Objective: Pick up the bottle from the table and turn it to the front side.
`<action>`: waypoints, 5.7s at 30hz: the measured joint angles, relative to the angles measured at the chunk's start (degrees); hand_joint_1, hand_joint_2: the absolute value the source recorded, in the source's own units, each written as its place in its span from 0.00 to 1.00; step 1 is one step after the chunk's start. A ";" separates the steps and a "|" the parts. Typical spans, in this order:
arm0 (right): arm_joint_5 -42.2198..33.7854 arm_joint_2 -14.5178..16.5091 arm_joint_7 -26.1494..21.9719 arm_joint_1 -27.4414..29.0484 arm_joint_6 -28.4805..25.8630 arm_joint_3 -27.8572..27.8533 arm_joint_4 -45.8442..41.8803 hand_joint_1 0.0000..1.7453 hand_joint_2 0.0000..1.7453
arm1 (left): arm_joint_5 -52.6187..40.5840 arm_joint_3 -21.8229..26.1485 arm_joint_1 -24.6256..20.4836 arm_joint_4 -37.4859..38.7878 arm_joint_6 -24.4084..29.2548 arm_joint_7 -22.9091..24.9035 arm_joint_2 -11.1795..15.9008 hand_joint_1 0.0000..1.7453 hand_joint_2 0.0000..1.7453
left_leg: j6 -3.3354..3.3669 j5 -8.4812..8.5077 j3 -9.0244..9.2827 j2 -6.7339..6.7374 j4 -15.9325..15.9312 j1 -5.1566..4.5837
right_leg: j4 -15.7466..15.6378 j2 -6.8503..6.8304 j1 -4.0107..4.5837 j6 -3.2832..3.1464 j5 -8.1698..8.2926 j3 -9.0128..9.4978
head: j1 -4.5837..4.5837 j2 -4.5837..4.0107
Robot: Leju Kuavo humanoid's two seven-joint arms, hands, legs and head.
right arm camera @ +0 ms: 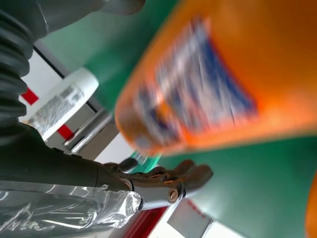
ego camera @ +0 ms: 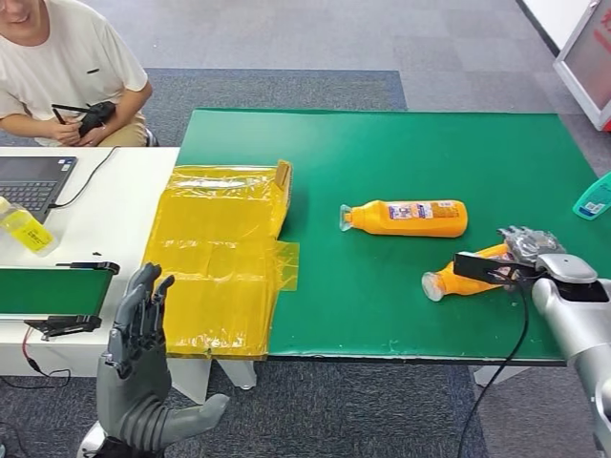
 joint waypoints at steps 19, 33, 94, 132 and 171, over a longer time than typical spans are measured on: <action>-2.30 -2.16 1.45 -1.22 1.78 3.95 1.81 0.00 1.00 | 1.98 1.35 0.50 -0.34 -1.43 0.00 0.52 0.00 1.00 | 0.03 0.16 -0.47 -0.01 0.00 -0.08 | 0.02 -0.01 -0.08 0.06 0.09 -0.48 | -0.02 0.00; -2.33 -0.70 4.66 -0.63 -4.59 6.17 7.28 0.00 1.00 | 2.28 1.51 -0.16 -0.29 -3.72 0.00 0.47 0.00 1.00 | 0.03 0.15 -0.48 -0.01 0.00 -0.08 | 0.02 -0.01 -0.08 0.07 0.07 -0.49 | -0.02 0.00; -35.79 28.55 -21.34 33.94 -16.35 -5.32 -34.30 1.00 1.00 | 0.51 3.97 0.40 0.73 -7.18 1.71 -4.71 0.00 1.00 | -0.51 -0.39 0.41 0.02 -0.05 0.59 | -0.18 0.03 0.64 -0.53 -0.47 0.37 | -0.03 0.00; -24.38 33.26 -28.50 43.15 -38.31 11.25 -57.26 1.00 1.00 | -8.03 -5.12 -6.74 5.13 1.61 9.34 -2.06 0.00 1.00 | -0.51 -0.48 0.21 0.05 -0.05 0.56 | -0.19 0.05 0.61 -0.55 -0.51 0.15 | -0.03 0.00; -24.53 33.92 -27.62 39.37 -41.45 12.25 -45.39 1.00 1.00 | -13.21 -14.86 -18.13 16.63 0.11 13.03 -1.03 1.00 1.00 | -0.52 -0.47 0.16 0.04 -0.05 0.56 | -0.18 0.04 0.61 -0.55 -0.51 0.14 | -0.03 0.00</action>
